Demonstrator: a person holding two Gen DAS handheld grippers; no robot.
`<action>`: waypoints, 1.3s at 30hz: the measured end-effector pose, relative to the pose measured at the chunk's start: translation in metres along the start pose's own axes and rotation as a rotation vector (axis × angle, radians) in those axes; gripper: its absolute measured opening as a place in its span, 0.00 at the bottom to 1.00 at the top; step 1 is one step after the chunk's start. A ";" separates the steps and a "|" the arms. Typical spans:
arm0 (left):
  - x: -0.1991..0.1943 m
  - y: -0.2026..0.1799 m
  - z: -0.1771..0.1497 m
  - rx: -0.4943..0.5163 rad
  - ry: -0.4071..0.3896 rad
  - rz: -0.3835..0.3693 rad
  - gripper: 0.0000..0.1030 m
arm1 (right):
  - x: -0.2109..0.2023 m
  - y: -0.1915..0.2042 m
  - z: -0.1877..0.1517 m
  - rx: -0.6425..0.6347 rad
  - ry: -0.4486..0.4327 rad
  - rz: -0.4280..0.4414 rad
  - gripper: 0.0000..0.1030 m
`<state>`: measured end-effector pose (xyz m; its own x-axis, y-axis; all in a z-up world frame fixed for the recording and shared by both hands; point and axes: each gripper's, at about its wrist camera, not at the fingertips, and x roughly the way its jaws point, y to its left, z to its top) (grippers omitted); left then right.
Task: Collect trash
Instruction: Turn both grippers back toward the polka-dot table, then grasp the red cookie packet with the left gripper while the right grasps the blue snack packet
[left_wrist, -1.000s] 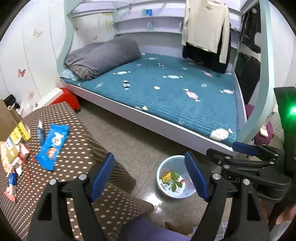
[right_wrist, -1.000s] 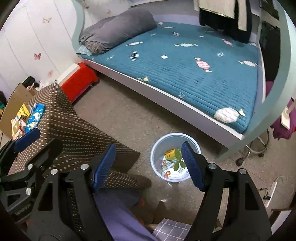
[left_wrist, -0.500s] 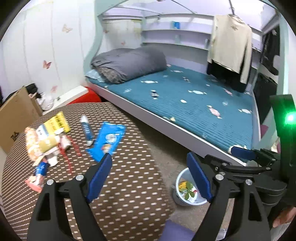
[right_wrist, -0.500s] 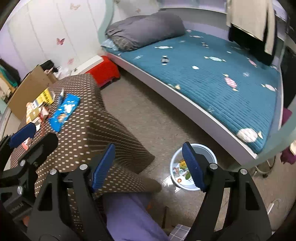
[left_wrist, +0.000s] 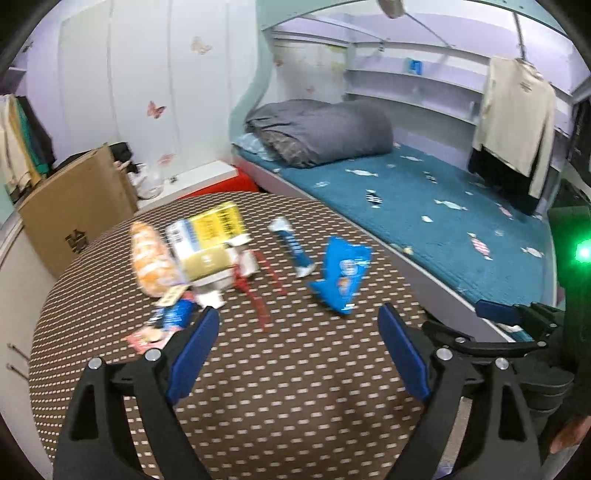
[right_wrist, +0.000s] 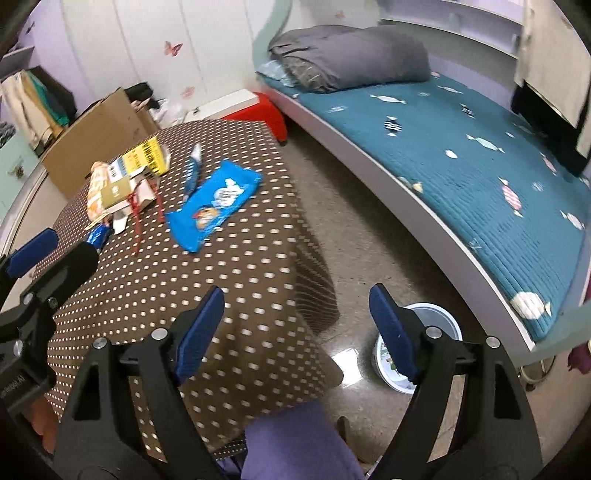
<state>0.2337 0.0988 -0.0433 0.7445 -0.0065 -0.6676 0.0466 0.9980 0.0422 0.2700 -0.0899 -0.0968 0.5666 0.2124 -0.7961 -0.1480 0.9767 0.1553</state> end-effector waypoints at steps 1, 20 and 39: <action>0.001 0.007 -0.002 -0.006 0.004 0.012 0.84 | 0.001 0.003 0.001 -0.006 0.002 0.002 0.78; 0.065 0.116 -0.021 -0.105 0.168 0.150 0.88 | 0.038 0.052 0.028 -0.099 0.049 0.012 0.83; 0.067 0.144 -0.029 -0.195 0.148 0.114 0.36 | 0.086 0.072 0.072 -0.124 0.061 -0.038 0.73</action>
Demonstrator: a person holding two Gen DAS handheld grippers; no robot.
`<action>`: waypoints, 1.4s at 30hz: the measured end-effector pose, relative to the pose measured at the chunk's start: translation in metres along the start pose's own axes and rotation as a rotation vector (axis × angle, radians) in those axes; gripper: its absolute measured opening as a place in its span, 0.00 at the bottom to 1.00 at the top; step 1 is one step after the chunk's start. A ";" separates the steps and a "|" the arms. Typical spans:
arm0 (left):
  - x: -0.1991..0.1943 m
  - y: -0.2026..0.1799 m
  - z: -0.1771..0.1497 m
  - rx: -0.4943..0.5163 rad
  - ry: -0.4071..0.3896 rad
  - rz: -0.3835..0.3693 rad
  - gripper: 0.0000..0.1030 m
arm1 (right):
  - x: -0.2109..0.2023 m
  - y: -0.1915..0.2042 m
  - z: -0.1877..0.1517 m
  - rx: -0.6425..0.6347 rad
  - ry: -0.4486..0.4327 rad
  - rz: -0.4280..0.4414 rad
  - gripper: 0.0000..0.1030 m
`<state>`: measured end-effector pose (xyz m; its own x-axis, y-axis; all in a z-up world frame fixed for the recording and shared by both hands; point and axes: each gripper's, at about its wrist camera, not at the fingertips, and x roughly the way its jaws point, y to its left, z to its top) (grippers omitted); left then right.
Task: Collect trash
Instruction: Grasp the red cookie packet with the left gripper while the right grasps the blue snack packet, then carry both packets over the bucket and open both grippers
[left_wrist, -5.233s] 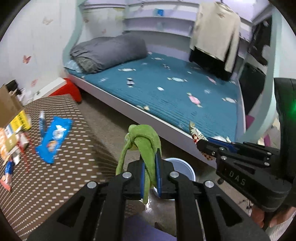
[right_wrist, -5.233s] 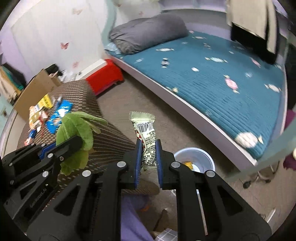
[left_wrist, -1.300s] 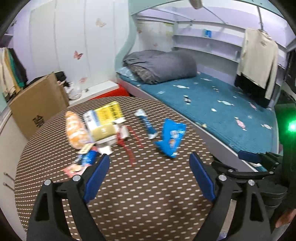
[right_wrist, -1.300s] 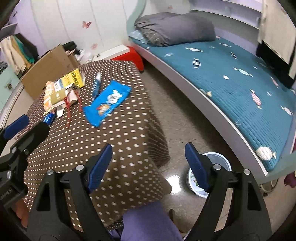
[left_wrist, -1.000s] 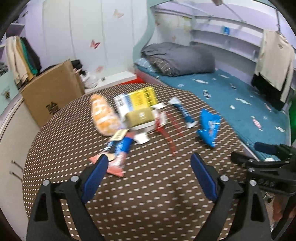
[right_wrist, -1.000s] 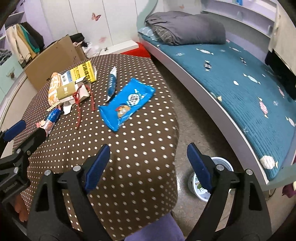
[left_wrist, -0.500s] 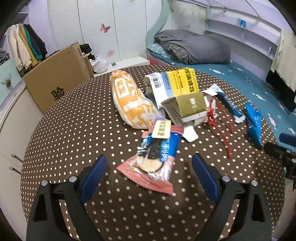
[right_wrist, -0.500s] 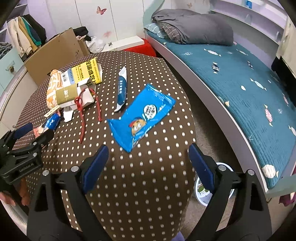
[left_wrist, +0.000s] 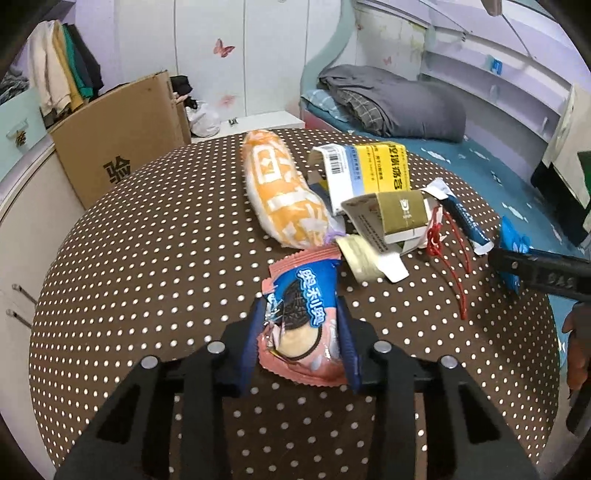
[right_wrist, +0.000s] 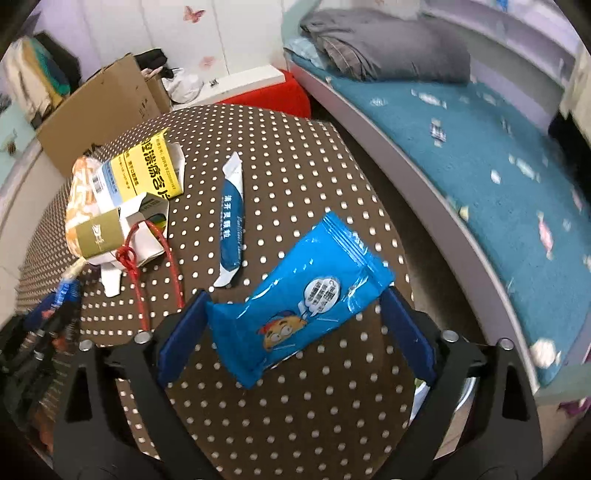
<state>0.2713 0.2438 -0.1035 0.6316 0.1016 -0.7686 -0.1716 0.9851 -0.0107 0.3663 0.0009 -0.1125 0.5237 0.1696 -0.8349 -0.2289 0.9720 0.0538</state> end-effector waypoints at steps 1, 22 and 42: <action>-0.002 0.001 -0.001 -0.004 -0.006 0.000 0.36 | -0.002 0.001 -0.002 -0.016 -0.012 -0.047 0.53; -0.046 -0.035 -0.002 0.010 -0.098 -0.034 0.36 | -0.052 -0.038 -0.036 0.027 -0.075 0.084 0.26; -0.053 -0.150 -0.001 0.190 -0.119 -0.158 0.36 | -0.090 -0.120 -0.073 0.154 -0.111 0.041 0.26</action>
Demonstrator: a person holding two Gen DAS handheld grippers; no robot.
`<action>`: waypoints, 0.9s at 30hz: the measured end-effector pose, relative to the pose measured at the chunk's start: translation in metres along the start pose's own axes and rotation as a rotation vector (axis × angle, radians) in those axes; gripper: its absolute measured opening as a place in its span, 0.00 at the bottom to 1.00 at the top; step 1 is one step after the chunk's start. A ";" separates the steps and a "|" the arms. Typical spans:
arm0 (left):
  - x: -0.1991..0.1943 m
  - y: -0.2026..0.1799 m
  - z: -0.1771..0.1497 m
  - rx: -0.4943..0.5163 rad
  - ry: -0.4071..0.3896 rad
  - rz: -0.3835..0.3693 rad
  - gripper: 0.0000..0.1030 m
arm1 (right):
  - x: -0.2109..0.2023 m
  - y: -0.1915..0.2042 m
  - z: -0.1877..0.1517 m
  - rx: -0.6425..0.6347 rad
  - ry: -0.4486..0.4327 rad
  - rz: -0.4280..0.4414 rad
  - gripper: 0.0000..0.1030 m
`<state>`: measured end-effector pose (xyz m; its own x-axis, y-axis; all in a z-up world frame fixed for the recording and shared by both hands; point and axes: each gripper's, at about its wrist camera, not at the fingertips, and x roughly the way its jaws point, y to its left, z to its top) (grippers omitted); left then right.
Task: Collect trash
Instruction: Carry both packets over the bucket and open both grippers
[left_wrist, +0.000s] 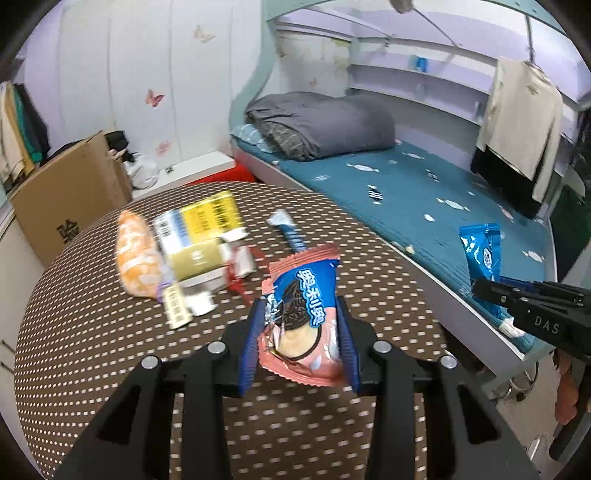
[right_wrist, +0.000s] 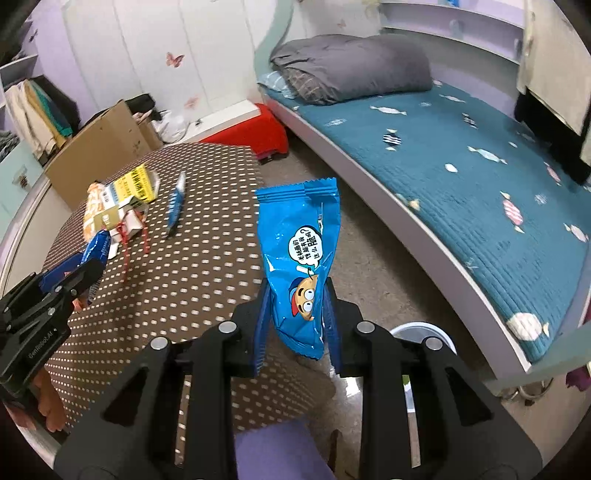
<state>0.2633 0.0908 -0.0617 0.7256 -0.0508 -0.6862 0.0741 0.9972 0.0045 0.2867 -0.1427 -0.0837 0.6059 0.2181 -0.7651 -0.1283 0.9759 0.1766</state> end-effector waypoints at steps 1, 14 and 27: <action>0.001 -0.008 0.001 0.012 0.001 -0.010 0.36 | -0.002 -0.007 -0.002 0.012 0.000 -0.004 0.26; 0.015 -0.109 0.004 0.157 0.009 -0.140 0.36 | -0.026 -0.086 -0.028 0.153 -0.005 -0.076 0.26; 0.033 -0.214 -0.010 0.304 0.061 -0.263 0.36 | -0.040 -0.169 -0.064 0.329 0.009 -0.161 0.26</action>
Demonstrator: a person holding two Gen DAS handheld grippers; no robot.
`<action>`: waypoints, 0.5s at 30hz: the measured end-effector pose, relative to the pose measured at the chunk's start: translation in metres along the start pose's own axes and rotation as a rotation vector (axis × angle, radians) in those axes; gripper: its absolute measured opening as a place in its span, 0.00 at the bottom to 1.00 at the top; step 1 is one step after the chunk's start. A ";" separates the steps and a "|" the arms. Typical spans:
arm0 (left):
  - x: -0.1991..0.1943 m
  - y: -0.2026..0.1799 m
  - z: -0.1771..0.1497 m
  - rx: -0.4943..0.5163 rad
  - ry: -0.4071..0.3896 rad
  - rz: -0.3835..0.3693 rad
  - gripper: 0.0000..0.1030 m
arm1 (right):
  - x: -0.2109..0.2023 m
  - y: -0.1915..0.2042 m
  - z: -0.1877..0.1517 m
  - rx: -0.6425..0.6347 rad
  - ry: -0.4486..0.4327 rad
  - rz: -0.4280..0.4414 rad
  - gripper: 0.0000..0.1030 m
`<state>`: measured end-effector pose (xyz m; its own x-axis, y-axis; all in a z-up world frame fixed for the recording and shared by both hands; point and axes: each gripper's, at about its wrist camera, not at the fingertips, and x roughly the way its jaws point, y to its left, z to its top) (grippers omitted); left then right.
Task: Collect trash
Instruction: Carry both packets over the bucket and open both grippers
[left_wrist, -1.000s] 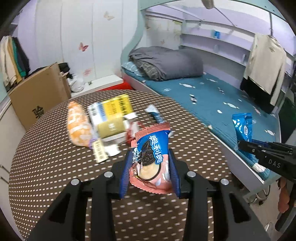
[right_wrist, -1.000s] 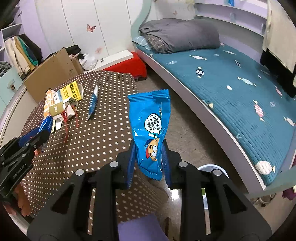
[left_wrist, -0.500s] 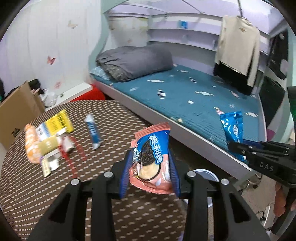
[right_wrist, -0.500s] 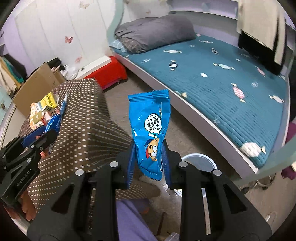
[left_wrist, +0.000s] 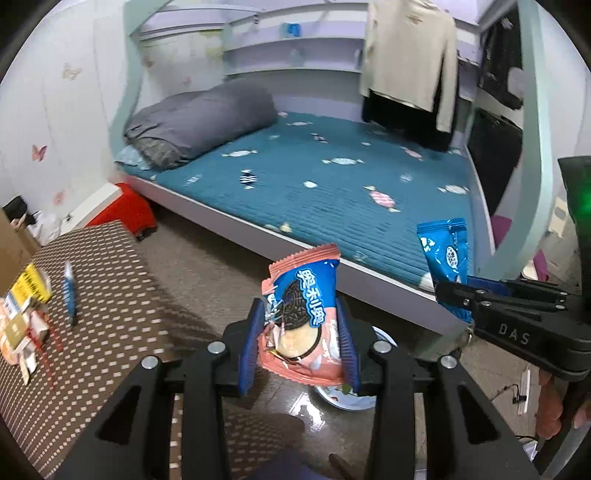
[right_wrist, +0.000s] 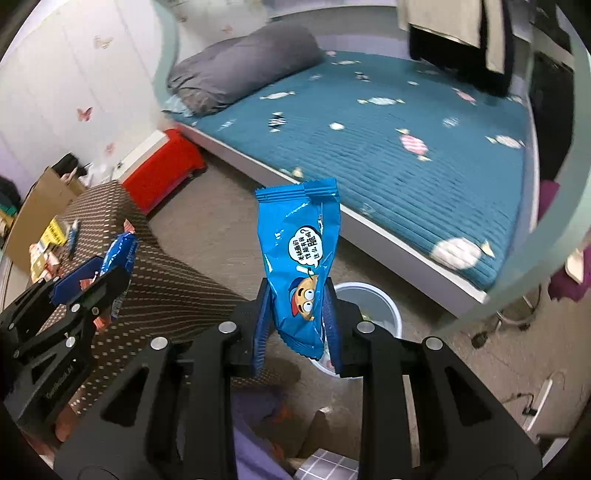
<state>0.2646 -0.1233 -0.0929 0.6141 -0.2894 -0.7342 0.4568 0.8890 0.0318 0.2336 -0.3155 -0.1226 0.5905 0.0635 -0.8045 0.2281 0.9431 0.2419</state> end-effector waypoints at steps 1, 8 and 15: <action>0.004 -0.007 0.001 0.009 0.006 -0.007 0.36 | 0.001 -0.005 -0.001 0.010 0.001 -0.004 0.26; 0.039 -0.046 0.001 0.060 0.078 -0.040 0.36 | 0.012 -0.049 -0.010 0.085 0.027 -0.069 0.26; 0.082 -0.078 0.000 0.102 0.171 -0.047 0.41 | 0.031 -0.084 -0.021 0.163 0.075 -0.109 0.26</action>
<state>0.2792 -0.2166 -0.1550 0.4762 -0.2576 -0.8408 0.5505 0.8329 0.0567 0.2166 -0.3861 -0.1789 0.4975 -0.0057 -0.8674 0.4134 0.8807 0.2313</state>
